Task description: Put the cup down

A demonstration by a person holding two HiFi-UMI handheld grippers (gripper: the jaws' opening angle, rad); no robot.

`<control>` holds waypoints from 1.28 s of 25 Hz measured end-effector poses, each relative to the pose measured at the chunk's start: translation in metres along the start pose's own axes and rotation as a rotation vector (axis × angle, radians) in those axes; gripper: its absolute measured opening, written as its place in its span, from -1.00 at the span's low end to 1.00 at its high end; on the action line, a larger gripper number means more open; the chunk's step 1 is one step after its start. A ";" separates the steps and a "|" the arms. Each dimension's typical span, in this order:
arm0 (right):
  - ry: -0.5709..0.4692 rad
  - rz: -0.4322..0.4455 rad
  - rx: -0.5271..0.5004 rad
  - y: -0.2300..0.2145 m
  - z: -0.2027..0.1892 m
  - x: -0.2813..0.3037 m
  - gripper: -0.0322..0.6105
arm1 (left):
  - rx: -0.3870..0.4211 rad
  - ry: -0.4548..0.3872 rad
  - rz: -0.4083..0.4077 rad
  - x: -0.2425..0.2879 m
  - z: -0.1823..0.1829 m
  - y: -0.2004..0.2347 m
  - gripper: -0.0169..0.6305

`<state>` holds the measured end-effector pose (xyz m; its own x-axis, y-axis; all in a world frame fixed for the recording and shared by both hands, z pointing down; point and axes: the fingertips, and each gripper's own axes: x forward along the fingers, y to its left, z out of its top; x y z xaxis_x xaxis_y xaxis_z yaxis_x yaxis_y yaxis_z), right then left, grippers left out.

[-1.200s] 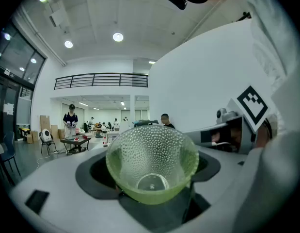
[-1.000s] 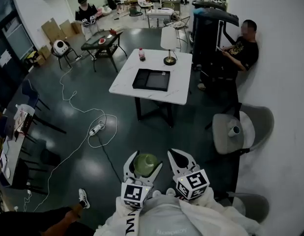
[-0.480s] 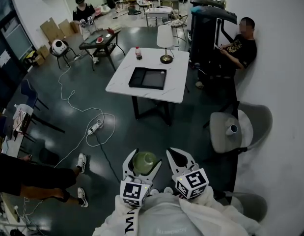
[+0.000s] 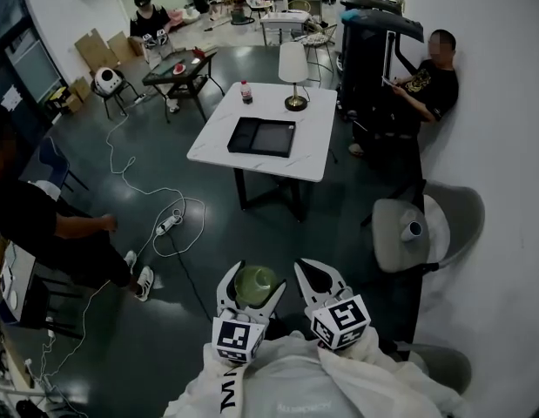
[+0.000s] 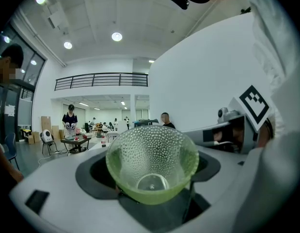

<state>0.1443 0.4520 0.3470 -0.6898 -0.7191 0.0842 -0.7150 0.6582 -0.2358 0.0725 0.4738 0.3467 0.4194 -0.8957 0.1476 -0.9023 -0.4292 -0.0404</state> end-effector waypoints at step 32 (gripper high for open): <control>0.025 -0.042 0.012 -0.079 0.001 0.157 -0.88 | -0.002 0.035 0.017 0.126 -0.021 0.136 0.32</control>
<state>0.0927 0.2874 0.3783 -0.6617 -0.7403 0.1188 -0.7423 0.6244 -0.2432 0.0001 0.3054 0.3810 0.4003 -0.8983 0.1813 -0.9095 -0.4137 -0.0415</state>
